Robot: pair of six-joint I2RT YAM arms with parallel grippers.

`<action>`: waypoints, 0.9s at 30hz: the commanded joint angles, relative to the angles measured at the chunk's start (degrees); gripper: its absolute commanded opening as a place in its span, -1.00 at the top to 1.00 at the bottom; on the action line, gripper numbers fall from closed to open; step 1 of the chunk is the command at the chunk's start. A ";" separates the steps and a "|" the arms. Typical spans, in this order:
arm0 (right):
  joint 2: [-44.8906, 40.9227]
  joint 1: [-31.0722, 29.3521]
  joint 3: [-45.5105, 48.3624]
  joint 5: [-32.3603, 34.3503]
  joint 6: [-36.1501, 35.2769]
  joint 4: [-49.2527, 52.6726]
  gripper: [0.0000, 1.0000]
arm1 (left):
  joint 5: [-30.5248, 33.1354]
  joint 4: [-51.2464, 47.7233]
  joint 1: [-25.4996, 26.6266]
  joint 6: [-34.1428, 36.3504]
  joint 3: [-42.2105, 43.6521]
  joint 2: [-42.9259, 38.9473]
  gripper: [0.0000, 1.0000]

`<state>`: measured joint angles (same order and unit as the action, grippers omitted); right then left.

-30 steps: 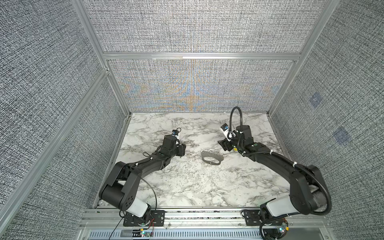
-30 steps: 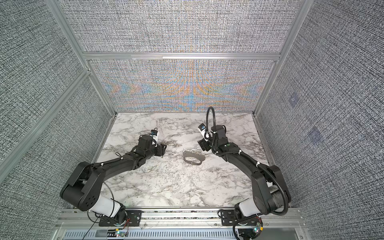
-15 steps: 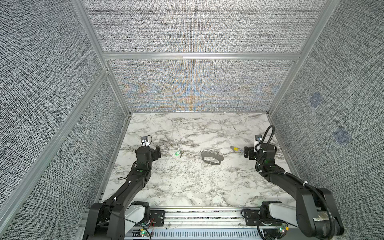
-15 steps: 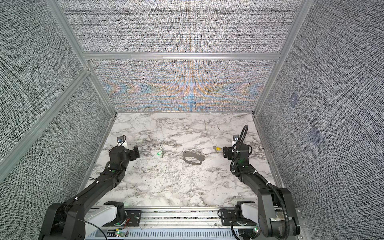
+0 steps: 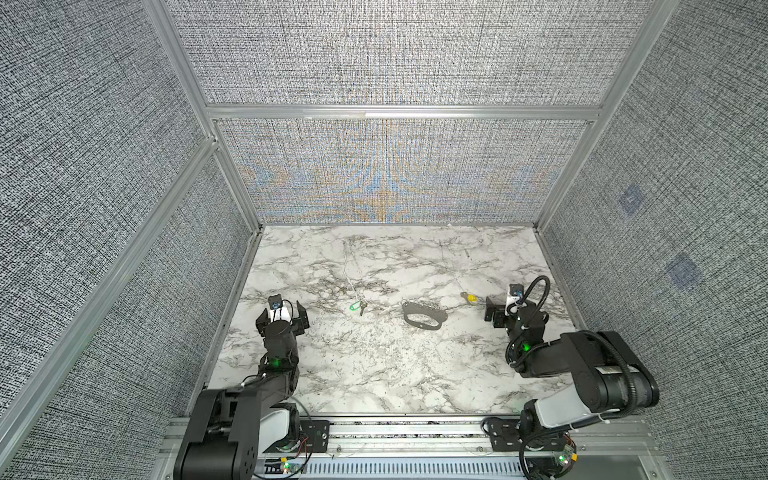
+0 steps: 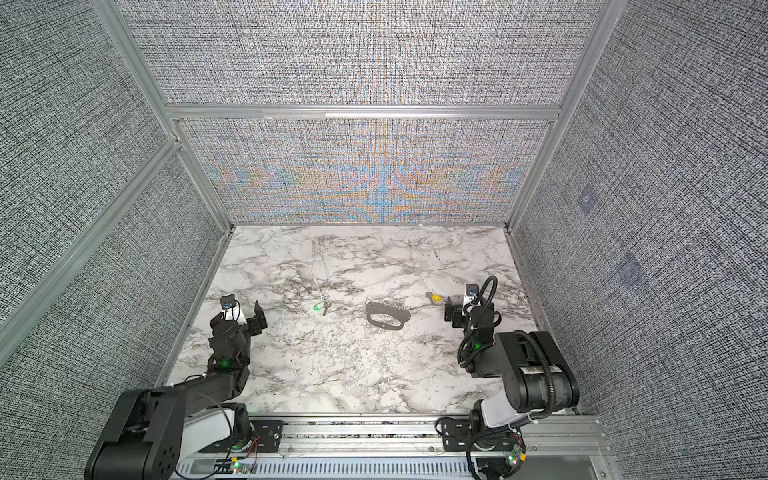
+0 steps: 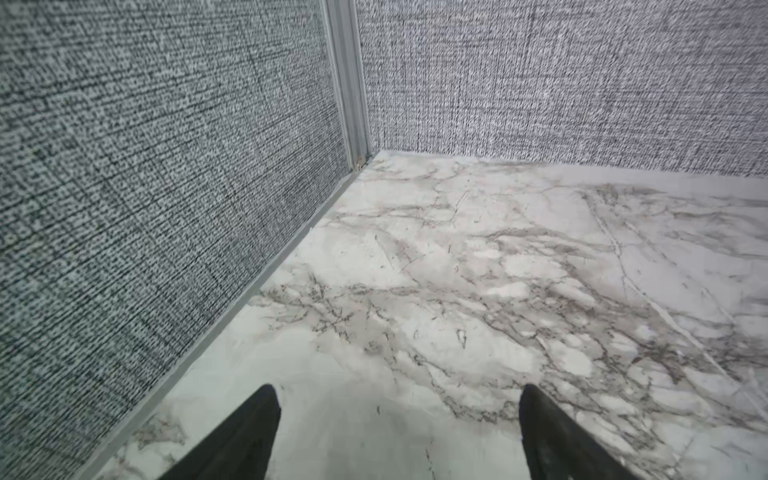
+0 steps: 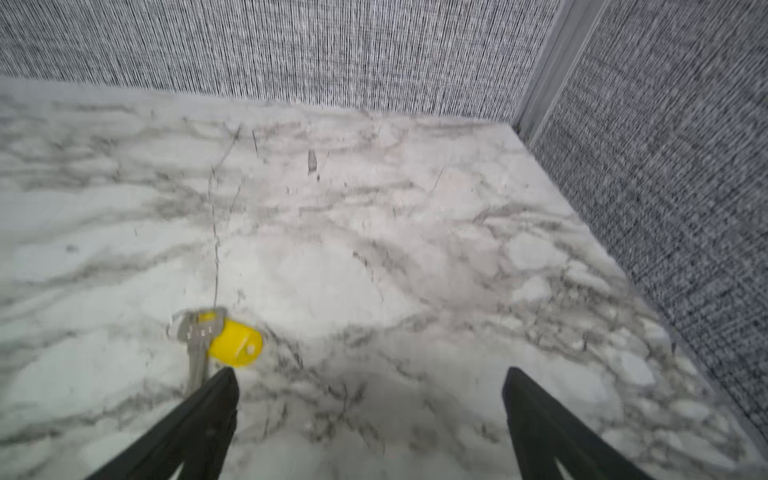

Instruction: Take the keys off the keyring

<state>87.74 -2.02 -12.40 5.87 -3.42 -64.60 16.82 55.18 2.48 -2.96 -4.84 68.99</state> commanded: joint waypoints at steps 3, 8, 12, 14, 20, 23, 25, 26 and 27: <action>0.46 -0.07 -1.06 1.60 0.52 -3.05 -0.99 | -7.75 16.80 -0.11 1.99 -2.01 8.93 -0.83; 0.81 -0.30 -0.46 2.38 0.65 -4.64 -0.99 | -9.04 28.55 -0.14 3.71 -2.09 19.60 -0.87; 0.89 0.23 -2.60 2.44 1.50 -0.96 -0.99 | -7.81 19.20 -0.15 1.77 -4.66 16.70 -0.89; 0.80 0.42 -2.89 2.04 1.58 -0.33 -0.99 | -8.40 24.45 -0.12 3.76 -3.88 19.33 -0.91; 1.10 0.91 -4.41 0.45 1.78 2.43 -0.99 | -8.64 23.50 -0.18 3.82 -4.35 19.20 -0.99; 1.37 1.10 -4.79 0.11 1.82 2.93 -0.99 | -8.65 22.27 -0.14 3.59 -4.64 18.78 -0.99; 1.16 1.24 -4.67 -0.11 1.94 2.94 -0.99 | -8.64 23.62 -0.19 3.86 -4.38 19.18 -0.99; 0.99 1.49 -4.73 -0.43 2.24 3.01 -0.99 | -8.65 23.43 -0.18 3.84 -4.38 19.05 -0.99; 0.90 1.78 -4.70 -0.83 2.41 3.21 -0.99 | -8.65 23.29 -0.12 3.76 -4.30 18.91 -0.99</action>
